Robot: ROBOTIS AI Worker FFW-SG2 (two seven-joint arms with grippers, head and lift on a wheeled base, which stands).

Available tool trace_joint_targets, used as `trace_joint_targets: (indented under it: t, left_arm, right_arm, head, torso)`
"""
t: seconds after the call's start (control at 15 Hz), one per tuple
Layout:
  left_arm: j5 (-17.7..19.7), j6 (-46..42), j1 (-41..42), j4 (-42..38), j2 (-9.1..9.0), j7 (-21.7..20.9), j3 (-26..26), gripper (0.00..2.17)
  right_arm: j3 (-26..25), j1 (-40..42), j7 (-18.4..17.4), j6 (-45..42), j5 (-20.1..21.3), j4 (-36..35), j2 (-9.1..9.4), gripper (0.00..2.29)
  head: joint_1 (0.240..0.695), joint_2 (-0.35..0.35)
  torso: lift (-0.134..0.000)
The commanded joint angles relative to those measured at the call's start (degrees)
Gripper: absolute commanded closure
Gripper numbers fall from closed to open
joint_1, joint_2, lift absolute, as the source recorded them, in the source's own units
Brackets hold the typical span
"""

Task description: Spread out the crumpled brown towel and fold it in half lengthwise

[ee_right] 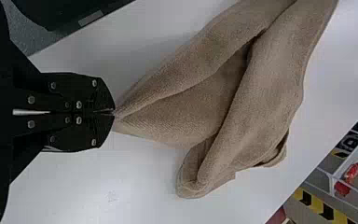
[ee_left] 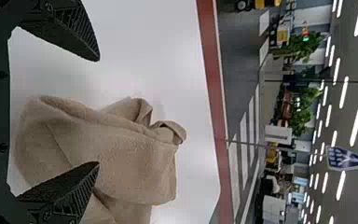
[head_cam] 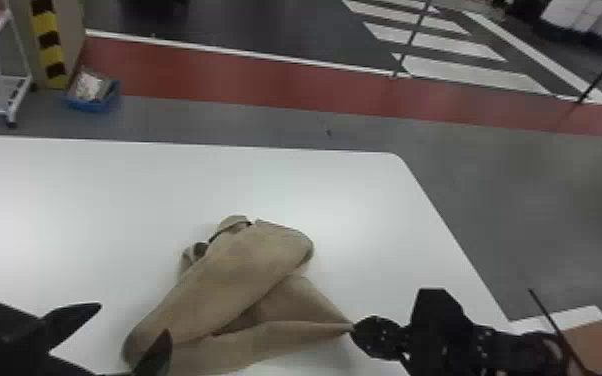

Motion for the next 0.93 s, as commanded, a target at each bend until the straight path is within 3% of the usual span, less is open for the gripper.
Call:
trace_joint_targets:
  t: [0.0, 0.27, 0.53, 0.87]
  left_arm:
    - [0.46, 3.67, -2.27, -0.15, -0.19, -1.79, 0.17, 0.08]
    - [4.42, 12.46, -9.56, -0.06, -0.63, -4.16, -1.06, 0.10]
    - [3.10, 14.39, -20.73, 6.88, -4.05, -3.64, -9.06, 0.14]
    - [2.66, 16.85, -28.73, 17.25, -6.87, -2.84, -13.01, 0.14]
  right_arm:
    - [1.23, 0.32, -0.22, 0.00, 1.22, 0.00, 0.00, 1.33]
    - [2.82, 0.41, -0.31, 0.00, 2.19, 0.00, 0.09, 1.33]
    - [4.40, 0.41, -0.31, 0.18, 3.86, -0.09, 0.79, 1.33]
    - [4.84, 1.11, -0.39, 0.35, 4.30, -0.44, 1.23, 1.33]
  head:
    - [0.695, -0.350]
    - [0.695, -0.350]
    - [0.695, -0.350]
    - [0.695, -0.350]
  torso:
    - [-0.123]
    - [-0.123]
    - [-0.123]
    - [-0.123]
